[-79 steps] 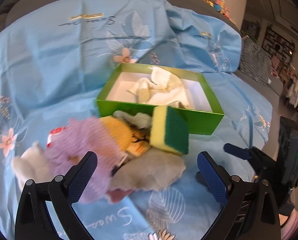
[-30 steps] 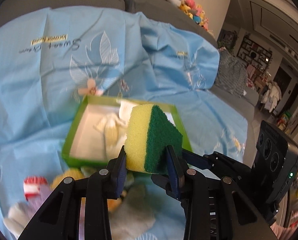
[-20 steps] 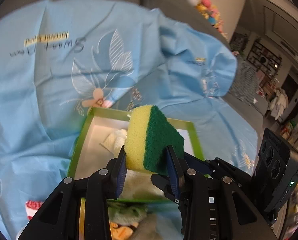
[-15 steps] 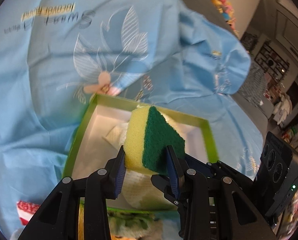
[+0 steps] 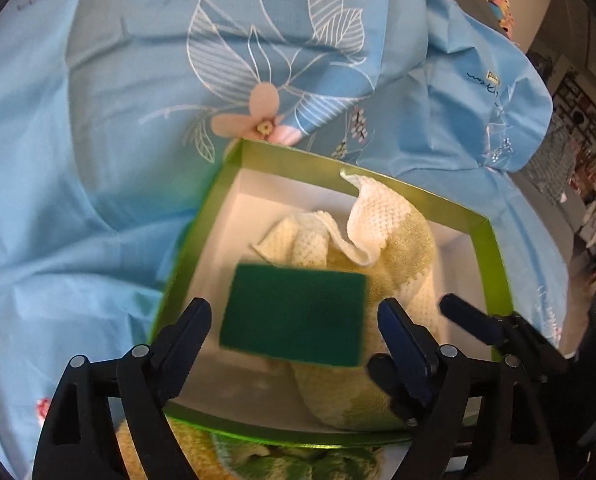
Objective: Organize soft objects
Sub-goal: 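Place the sponge onto the towel in the green box, release, then grasp the purple mesh bath puff with the right gripper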
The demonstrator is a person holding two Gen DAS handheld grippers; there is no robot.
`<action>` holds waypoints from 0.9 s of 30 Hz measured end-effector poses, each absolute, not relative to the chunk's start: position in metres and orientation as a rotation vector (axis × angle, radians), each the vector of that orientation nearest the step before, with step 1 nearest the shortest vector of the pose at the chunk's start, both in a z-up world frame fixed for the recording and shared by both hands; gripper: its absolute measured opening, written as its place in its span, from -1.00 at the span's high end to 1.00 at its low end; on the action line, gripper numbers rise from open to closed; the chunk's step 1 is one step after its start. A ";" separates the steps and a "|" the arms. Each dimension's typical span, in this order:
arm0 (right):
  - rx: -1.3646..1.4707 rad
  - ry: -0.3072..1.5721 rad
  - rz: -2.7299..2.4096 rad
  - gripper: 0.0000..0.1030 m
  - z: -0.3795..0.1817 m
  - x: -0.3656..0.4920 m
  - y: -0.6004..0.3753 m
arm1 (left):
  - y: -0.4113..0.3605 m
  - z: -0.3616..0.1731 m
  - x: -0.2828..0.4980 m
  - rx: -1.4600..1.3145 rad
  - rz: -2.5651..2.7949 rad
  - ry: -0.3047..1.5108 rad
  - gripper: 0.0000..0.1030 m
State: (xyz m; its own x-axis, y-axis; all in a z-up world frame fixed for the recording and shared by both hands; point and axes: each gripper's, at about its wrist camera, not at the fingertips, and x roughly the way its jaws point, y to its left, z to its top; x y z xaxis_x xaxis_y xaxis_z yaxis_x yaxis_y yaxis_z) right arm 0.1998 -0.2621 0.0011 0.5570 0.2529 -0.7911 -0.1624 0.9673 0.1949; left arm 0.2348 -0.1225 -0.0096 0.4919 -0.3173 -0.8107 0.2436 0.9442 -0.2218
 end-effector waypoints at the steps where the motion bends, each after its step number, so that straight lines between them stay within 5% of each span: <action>1: 0.087 0.945 0.225 -0.61 0.003 0.198 -0.263 | -0.121 -0.007 0.232 -0.075 -0.338 0.997 -0.67; 6: 0.036 0.910 0.153 -0.81 0.019 0.182 -0.269 | -0.119 0.012 0.217 -0.031 -0.306 0.932 -0.98; 11: 0.014 0.873 0.091 -0.99 0.039 0.161 -0.277 | -0.117 0.030 0.194 -0.001 -0.297 0.880 -0.99; 27: 0.062 0.809 0.133 -0.99 0.083 0.073 -0.283 | -0.047 0.071 0.088 -0.055 -0.219 0.779 -0.99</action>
State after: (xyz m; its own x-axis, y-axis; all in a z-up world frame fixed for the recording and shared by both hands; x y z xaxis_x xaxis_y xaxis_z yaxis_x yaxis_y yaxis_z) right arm 0.0732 -0.2835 0.0835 0.6822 0.1422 -0.7172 -0.0950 0.9898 0.1059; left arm 0.0875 -0.0466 0.0709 0.6903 -0.2163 -0.6904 0.1757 0.9758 -0.1301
